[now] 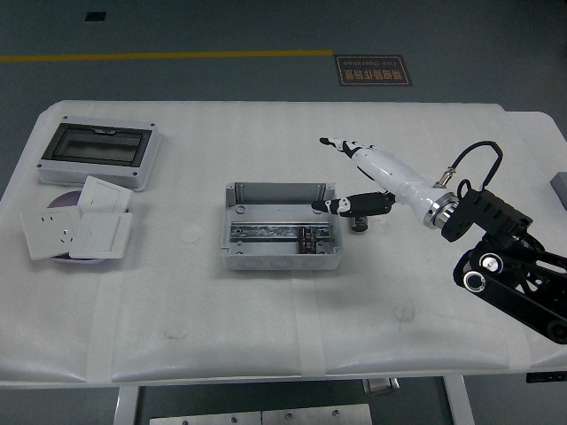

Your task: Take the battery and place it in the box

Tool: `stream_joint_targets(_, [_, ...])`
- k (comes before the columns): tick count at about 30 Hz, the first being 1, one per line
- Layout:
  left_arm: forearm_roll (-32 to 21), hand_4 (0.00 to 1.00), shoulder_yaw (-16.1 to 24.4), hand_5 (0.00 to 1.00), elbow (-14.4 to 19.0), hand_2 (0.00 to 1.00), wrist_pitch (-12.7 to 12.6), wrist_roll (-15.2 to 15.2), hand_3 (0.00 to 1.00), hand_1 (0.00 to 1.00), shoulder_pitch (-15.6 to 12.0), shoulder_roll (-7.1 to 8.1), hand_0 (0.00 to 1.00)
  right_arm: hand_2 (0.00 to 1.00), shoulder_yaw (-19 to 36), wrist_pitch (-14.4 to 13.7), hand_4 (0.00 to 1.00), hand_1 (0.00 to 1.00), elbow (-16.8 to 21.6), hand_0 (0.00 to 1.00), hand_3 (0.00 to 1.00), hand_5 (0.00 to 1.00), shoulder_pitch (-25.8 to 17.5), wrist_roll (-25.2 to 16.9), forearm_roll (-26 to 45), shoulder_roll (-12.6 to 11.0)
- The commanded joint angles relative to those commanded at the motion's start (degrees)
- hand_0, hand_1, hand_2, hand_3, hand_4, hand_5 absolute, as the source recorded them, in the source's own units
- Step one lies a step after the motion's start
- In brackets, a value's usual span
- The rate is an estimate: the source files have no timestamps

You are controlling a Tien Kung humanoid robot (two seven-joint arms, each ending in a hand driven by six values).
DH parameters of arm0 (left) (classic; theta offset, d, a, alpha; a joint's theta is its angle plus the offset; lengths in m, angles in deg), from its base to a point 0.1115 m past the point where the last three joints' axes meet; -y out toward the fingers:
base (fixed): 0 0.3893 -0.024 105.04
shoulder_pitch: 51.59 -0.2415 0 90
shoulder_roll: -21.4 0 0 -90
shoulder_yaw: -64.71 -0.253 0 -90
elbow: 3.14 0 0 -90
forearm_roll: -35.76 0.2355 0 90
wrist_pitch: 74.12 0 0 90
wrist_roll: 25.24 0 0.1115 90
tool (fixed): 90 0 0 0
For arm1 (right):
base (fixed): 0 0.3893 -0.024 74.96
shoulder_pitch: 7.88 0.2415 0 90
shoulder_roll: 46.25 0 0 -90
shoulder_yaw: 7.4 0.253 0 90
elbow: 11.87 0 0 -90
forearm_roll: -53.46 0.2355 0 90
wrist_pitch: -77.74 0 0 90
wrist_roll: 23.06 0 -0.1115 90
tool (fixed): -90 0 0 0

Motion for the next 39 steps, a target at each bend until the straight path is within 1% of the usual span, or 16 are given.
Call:
stream_joint_targets(3, [0.08,0.672,0.10,0.271,0.00,0.576,0.01,0.06,0.640,0.666,0.04,0.05,0.657,0.988,-3.17,-0.13,0.950,0.912,-3.69,0.998,0.998,0.617,1.85,-0.73,0.68,-1.21])
stream_joint_targets(5, [0.05,0.672,0.05,0.271,0.00,0.576,0.02,0.07,0.640,0.666,0.09,0.08,0.657,0.988,-5.43,-0.17,0.950,0.912,-6.12,0.998,0.998,0.617,3.24,-1.23,1.15,-1.58])
stream_joint_targets(6, [0.02,0.672,0.01,0.270,0.00,0.577,0.02,0.06,0.640,0.666,0.12,0.10,0.656,0.949,-6.53,-0.16,0.945,0.883,-7.24,0.998,0.998,0.620,4.00,-1.46,1.34,-1.65])
stream_joint_targets(8, [-0.17,0.672,-0.20,0.270,0.00,0.577,0.01,0.01,0.640,0.666,0.20,0.11,0.656,0.949,-9.06,-0.10,0.945,0.883,-9.72,0.998,0.998,0.620,5.54,-1.81,1.53,-1.69])
stream_joint_targets(11, [-0.21,0.672,-0.28,0.270,0.00,0.577,0.00,0.00,0.640,0.666,0.25,0.13,0.656,0.949,-12.55,0.01,0.945,0.883,-12.35,0.998,0.998,0.620,7.50,-2.15,1.79,-1.54])
stream_joint_targets(12, [-0.18,0.672,-0.26,0.269,0.00,0.576,0.00,0.01,0.640,0.665,0.25,0.13,0.657,0.888,-13.78,0.02,0.907,0.832,-13.01,0.988,0.943,0.590,8.07,-2.25,1.86,-1.45])
stream_joint_targets(15, [-0.11,0.672,-0.21,0.269,0.00,0.576,0.02,0.07,0.640,0.665,0.20,0.12,0.657,0.888,-17.19,0.00,0.907,0.832,-14.83,0.988,0.943,0.590,9.64,-2.60,2.15,-0.97])
stream_joint_targets(17, [-0.07,0.672,-0.18,0.269,0.00,0.576,0.04,0.11,0.640,0.665,0.18,0.11,0.657,0.888,-19.27,-0.02,0.907,0.832,-15.87,0.988,0.943,0.590,10.49,-2.79,2.29,-0.60])
stream_joint_targets(18, [-0.04,0.672,-0.16,0.268,0.00,0.576,0.05,0.13,0.640,0.665,0.19,0.11,0.657,0.831,-20.27,-0.01,0.857,0.790,-16.38,0.944,0.900,0.549,10.89,-2.85,2.33,-0.39])
stream_joint_targets(23, [0.16,0.672,0.00,0.268,0.00,0.576,0.03,0.16,0.640,0.665,0.22,0.14,0.657,0.831,-22.70,0.00,0.857,0.790,-17.50,0.944,0.900,0.549,12.12,-2.97,2.07,0.39])
stream_joint_targets(24, [0.13,0.672,-0.06,0.269,0.00,0.576,0.04,0.15,0.640,0.663,0.23,0.14,0.657,0.822,-22.99,0.01,0.841,0.775,-17.68,0.936,0.882,0.536,12.35,-2.99,2.05,0.57])
stream_joint_targets(39, [-0.15,0.671,-0.59,0.268,0.00,0.576,0.08,0.04,0.639,0.662,0.49,-0.03,0.657,0.807,-24.03,0.32,0.824,0.753,-20.38,0.925,0.859,0.544,13.73,-2.95,2.67,2.53])
